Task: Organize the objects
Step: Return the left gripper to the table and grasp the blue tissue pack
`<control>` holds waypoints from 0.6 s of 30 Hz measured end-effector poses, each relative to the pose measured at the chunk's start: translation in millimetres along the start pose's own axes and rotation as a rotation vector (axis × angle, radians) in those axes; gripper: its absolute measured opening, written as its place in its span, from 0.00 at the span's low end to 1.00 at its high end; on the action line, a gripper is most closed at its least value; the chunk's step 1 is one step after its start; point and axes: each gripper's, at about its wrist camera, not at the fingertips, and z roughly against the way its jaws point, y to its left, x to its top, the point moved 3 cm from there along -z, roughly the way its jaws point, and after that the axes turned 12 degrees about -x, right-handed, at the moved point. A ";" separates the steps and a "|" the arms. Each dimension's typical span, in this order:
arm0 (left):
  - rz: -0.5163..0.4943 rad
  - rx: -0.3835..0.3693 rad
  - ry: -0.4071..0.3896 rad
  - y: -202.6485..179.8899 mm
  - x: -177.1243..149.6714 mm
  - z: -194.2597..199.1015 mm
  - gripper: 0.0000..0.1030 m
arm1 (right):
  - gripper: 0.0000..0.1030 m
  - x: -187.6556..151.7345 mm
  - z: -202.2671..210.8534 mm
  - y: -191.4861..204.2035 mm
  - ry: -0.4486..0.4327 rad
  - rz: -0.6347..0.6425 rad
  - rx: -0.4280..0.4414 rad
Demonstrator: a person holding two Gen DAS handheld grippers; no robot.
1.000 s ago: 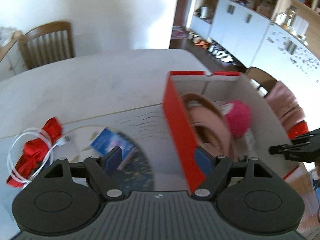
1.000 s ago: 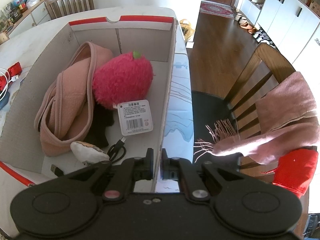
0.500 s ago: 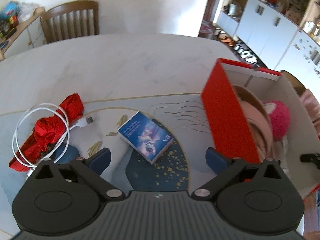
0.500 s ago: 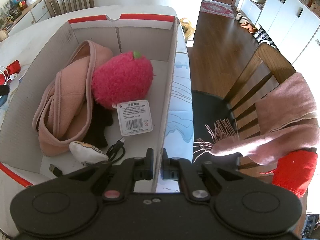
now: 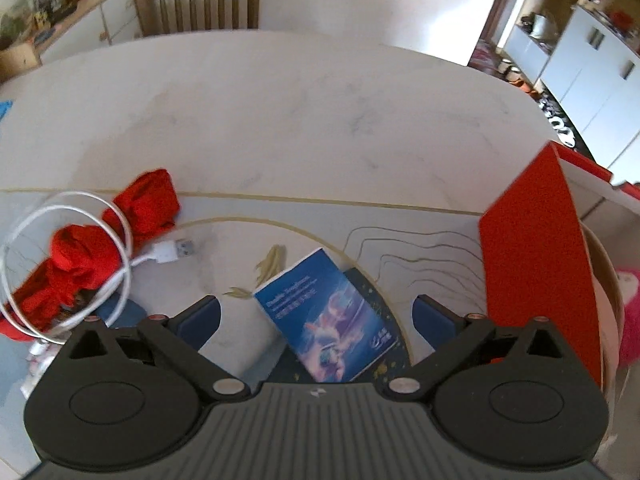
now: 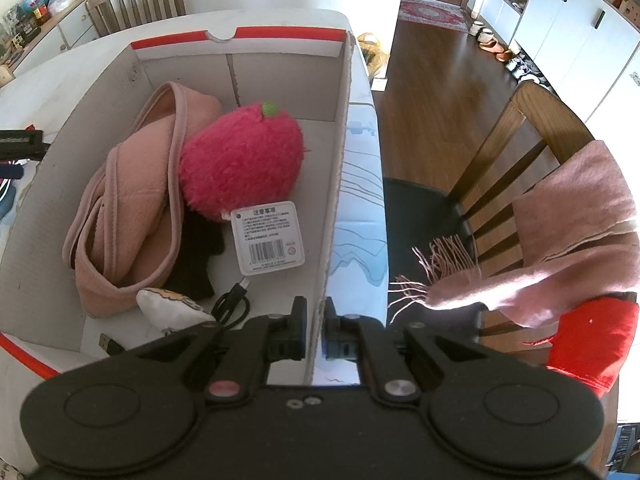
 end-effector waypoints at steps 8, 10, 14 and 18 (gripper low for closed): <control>0.026 0.060 0.058 -0.7 -0.6 -30.1 1.00 | 0.06 -0.3 -3.0 -0.2 0.009 0.002 0.000; 0.021 0.072 0.066 -0.3 -1.3 -34.7 1.00 | 0.06 -0.3 -3.0 -0.2 0.009 0.002 0.000; 0.005 0.100 0.074 2.1 -3.6 -39.2 1.00 | 0.06 -0.2 -3.7 -0.4 0.011 0.001 0.001; 0.014 0.101 0.061 3.9 -2.0 -40.3 1.00 | 0.06 -0.5 -4.4 -0.7 0.011 -0.001 0.002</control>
